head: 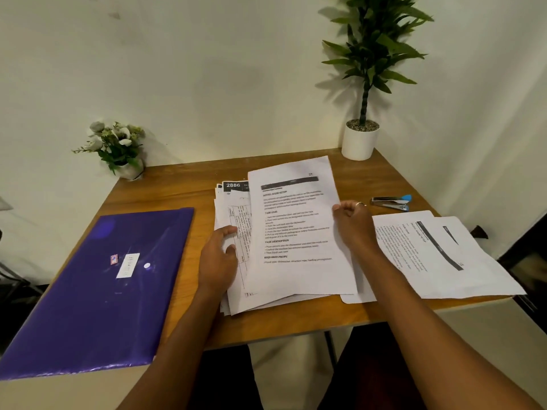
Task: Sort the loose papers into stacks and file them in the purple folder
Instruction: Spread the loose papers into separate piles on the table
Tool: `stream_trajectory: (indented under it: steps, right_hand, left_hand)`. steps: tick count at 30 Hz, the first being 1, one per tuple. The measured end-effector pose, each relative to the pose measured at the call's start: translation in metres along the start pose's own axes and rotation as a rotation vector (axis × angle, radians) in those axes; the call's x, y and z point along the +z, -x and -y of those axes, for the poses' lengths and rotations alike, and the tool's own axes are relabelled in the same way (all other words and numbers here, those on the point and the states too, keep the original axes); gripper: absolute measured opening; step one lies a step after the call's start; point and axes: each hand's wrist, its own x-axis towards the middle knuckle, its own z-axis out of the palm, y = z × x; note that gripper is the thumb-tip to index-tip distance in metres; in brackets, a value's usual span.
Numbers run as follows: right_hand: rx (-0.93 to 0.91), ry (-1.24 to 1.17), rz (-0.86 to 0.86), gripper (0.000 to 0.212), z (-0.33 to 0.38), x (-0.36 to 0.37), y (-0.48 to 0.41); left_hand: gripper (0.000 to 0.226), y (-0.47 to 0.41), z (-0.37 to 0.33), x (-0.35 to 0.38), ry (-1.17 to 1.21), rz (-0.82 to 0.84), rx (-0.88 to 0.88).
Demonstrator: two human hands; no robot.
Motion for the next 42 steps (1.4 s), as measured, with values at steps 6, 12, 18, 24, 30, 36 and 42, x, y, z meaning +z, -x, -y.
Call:
stream_trajectory:
  steps: [6,12,18,24,30,36,42]
  right_hand:
    - [0.11,-0.085,-0.275,0.022,-0.026,-0.064,0.022]
    - [0.192,-0.052,-0.414,0.039,-0.051,-0.113,0.059]
    - [0.163,0.047,-0.471,0.042,-0.065,-0.114,0.083]
    - [0.107,0.696,-0.421,0.071,-0.074,-0.103,0.095]
    - [0.152,0.933,-0.414,0.084,-0.079,-0.1,0.102]
    - [-0.184,0.881,-0.314,0.078,-0.075,-0.086,0.08]
    - [-0.087,1.065,0.08,0.072,-0.083,-0.067,0.06]
  left_hand:
    - [0.038,0.0,0.001,-0.001,-0.04,-0.007,0.025]
    - [0.037,0.0,0.003,-0.001,-0.018,0.002,0.05]
    - [0.036,-0.001,0.005,-0.001,-0.047,-0.011,0.078]
    - [0.037,0.0,0.005,0.0,-0.028,-0.004,0.076]
    - [0.036,0.001,0.004,0.0,-0.017,0.0,0.053]
    - [0.037,0.001,0.003,0.001,-0.026,-0.01,0.043]
    - [0.045,0.002,0.002,-0.001,-0.053,-0.035,0.107]
